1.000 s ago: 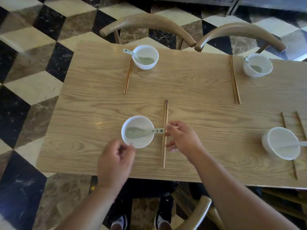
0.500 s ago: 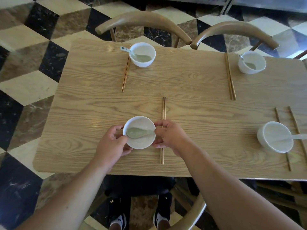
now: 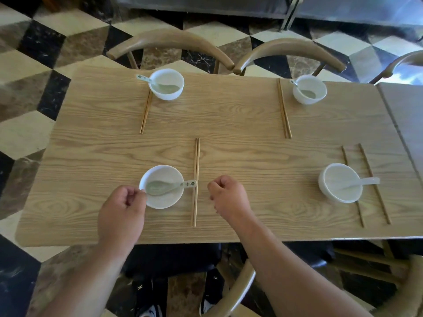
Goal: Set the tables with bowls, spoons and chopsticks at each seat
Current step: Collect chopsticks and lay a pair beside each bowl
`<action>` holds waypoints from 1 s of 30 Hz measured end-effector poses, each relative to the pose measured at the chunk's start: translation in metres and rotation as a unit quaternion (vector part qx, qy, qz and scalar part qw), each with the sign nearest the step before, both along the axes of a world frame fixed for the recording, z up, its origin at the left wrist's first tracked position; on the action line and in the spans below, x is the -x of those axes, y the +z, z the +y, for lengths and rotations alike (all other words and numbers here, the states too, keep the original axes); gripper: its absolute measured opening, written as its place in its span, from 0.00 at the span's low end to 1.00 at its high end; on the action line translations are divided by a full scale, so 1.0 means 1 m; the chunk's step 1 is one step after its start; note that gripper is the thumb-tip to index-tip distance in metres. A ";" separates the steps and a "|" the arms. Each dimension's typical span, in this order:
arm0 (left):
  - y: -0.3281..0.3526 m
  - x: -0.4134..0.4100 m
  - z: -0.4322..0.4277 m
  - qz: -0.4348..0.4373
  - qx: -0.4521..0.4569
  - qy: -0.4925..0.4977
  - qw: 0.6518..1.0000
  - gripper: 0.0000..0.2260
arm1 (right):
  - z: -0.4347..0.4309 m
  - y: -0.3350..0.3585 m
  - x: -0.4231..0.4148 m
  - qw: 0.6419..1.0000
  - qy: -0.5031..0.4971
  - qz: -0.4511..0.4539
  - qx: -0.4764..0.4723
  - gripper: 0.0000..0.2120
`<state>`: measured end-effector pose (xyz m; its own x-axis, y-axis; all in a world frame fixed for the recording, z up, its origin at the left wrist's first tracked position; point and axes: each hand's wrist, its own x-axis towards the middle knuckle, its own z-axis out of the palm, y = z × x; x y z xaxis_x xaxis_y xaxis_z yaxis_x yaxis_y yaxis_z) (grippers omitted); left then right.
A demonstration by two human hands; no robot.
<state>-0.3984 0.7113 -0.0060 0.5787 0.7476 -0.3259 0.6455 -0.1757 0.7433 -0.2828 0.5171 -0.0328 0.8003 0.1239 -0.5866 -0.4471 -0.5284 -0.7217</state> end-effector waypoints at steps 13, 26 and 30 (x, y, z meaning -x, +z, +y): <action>0.016 -0.017 -0.130 0.003 0.103 -0.237 0.966 0.11 | -0.126 0.028 0.014 0.997 -0.058 -0.012 0.040 0.06; -0.004 -0.064 -0.262 0.050 0.176 -0.228 0.956 0.09 | -0.300 0.049 -0.008 0.974 -0.214 -0.076 0.024 0.09; -0.011 -0.100 -0.348 0.025 0.204 -0.185 0.961 0.05 | -0.378 0.045 -0.054 0.971 -0.223 -0.086 0.006 0.07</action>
<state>-0.2982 0.3631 -0.0166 0.7567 0.2969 -0.5825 0.6313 -0.1001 0.7691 -0.2283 0.1394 0.0119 0.8585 -0.2641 -0.4396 -0.5078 -0.3185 -0.8004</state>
